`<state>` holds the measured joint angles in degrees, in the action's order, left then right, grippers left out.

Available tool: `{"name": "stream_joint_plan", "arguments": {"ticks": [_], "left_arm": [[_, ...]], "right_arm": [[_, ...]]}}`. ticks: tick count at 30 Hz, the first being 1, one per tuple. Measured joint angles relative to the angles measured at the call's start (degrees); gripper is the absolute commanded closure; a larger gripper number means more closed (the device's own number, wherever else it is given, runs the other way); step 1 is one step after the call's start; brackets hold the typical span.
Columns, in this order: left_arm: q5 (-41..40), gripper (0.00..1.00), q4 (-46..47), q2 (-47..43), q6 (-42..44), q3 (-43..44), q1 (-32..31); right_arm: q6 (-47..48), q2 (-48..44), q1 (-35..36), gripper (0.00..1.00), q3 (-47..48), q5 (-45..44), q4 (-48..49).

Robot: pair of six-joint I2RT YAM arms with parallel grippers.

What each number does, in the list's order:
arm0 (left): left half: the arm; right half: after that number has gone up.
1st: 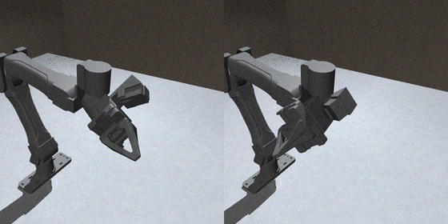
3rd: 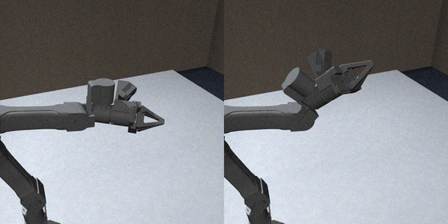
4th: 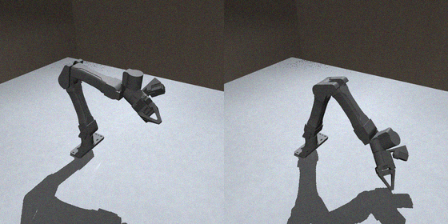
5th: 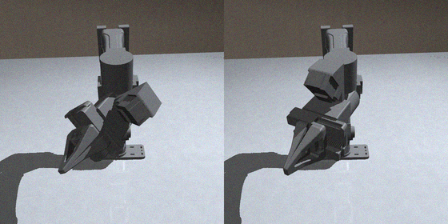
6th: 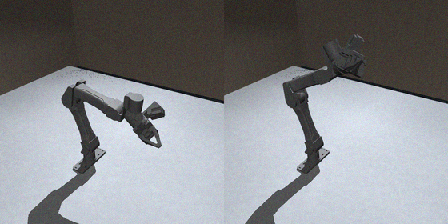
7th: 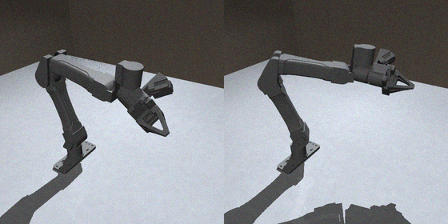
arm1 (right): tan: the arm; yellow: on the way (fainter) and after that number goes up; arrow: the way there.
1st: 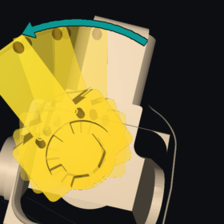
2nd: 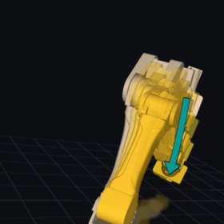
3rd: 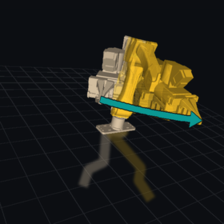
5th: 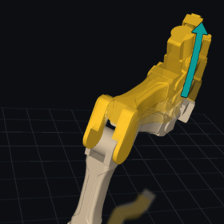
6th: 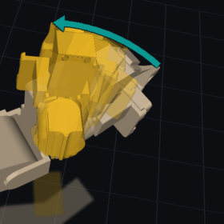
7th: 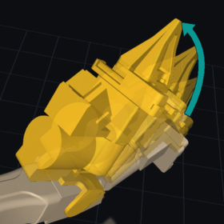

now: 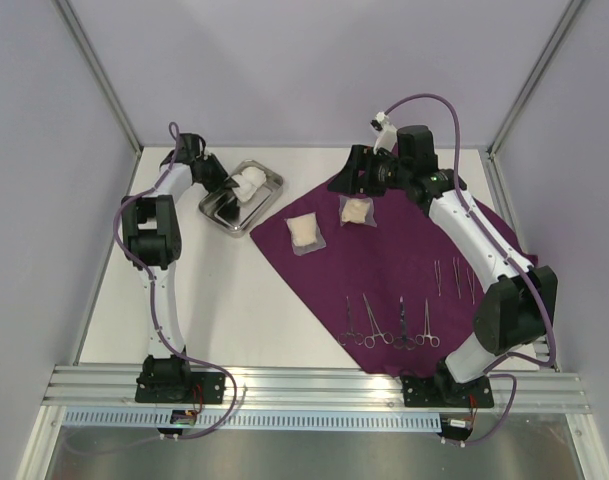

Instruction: Prepare the surgical pack

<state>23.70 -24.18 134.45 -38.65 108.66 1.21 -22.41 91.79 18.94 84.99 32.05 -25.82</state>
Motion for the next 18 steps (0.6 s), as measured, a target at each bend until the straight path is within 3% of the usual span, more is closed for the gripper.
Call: {"name": "stream_joint_plan", "arguments": {"ticks": [6,9,13,18], "left_arm": [[-1.4,0.79,-2.69,0.15,0.85,0.07,0.0],[-1.29,0.72,-3.17,0.9,1.07,0.15,0.0],[-0.98,0.54,-3.8,1.11,1.81,0.44,-0.04],[-0.9,0.49,-5.31,1.11,3.1,1.07,-0.04]], "right_arm": [[0.02,0.0,0.0,0.26,0.09,0.04,-0.07],[0.04,0.0,0.0,0.26,0.24,0.11,-0.09],[0.22,0.0,0.0,0.26,0.26,0.15,-0.15],[0.2,0.0,0.0,0.26,0.26,0.46,-0.15]]}}
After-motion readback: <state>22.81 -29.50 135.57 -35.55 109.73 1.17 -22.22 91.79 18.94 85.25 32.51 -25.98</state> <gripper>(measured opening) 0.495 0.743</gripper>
